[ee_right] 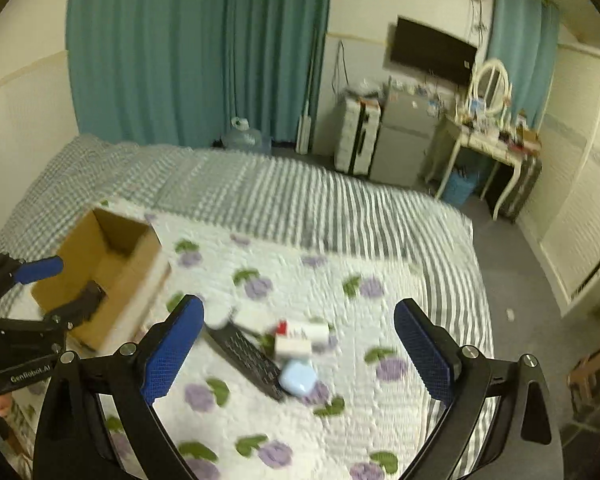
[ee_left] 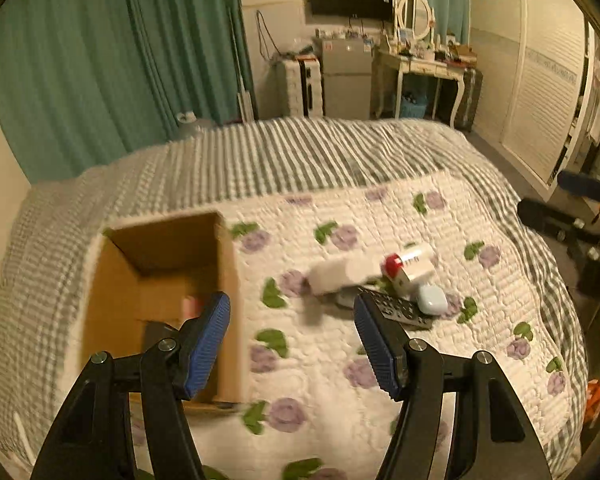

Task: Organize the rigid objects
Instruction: 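Grasp the blue earbud case with the right tool while the left tool grasps the white cup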

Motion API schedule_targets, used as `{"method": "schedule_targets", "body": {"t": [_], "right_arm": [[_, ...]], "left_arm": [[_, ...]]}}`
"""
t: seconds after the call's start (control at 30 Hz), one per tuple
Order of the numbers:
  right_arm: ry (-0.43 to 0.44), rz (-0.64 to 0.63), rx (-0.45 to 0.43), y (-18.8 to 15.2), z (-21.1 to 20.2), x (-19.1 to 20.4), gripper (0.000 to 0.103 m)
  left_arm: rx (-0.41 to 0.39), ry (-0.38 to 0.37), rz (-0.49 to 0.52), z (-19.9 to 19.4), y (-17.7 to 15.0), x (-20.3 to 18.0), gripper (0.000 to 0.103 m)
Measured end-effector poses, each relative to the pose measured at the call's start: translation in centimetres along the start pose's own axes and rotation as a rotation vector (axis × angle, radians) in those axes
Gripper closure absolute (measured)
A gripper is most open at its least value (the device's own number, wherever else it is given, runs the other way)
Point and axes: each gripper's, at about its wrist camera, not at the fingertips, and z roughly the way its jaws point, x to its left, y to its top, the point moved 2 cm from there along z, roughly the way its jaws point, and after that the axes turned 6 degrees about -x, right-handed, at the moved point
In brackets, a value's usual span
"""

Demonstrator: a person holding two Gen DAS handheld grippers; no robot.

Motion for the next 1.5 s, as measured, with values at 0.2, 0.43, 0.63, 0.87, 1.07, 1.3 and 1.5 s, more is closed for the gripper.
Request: {"method": "schedule_targets", "body": {"t": [0.2, 0.43, 0.63, 0.87, 1.07, 1.3, 1.5], "right_arm": [[-0.003, 0.046, 0.105, -5.5, 4.4, -2.2, 0.006], [0.007, 0.135, 0.208, -11.5, 10.5, -2.6, 0.007], [0.005, 0.244, 0.255, -14.2, 14.6, -2.7, 0.018], [0.004, 0.287, 0.327, -15.2, 18.5, -2.3, 0.029], [-0.031, 0.318, 0.319, -15.7, 19.1, -2.4, 0.049], [-0.057, 0.338, 0.238, -14.5, 17.3, -3.2, 0.049], [-0.067, 0.338, 0.223, -13.8, 16.9, -4.0, 0.049]], "left_arm": [[0.082, -0.002, 0.007, 4.6, -2.6, -3.0, 0.036], [0.165, 0.018, 0.009, 9.8, -5.3, -4.4, 0.036], [0.130, 0.042, 0.042, 12.3, -5.7, -5.1, 0.036], [0.132, 0.014, 0.020, 14.6, -5.2, -4.4, 0.036], [0.132, 0.006, 0.045, 15.9, -4.8, -4.3, 0.036], [0.113, 0.023, 0.077, 17.4, -3.9, -4.5, 0.036], [0.101, 0.019, 0.054, 19.0, -2.7, -4.3, 0.036]]}}
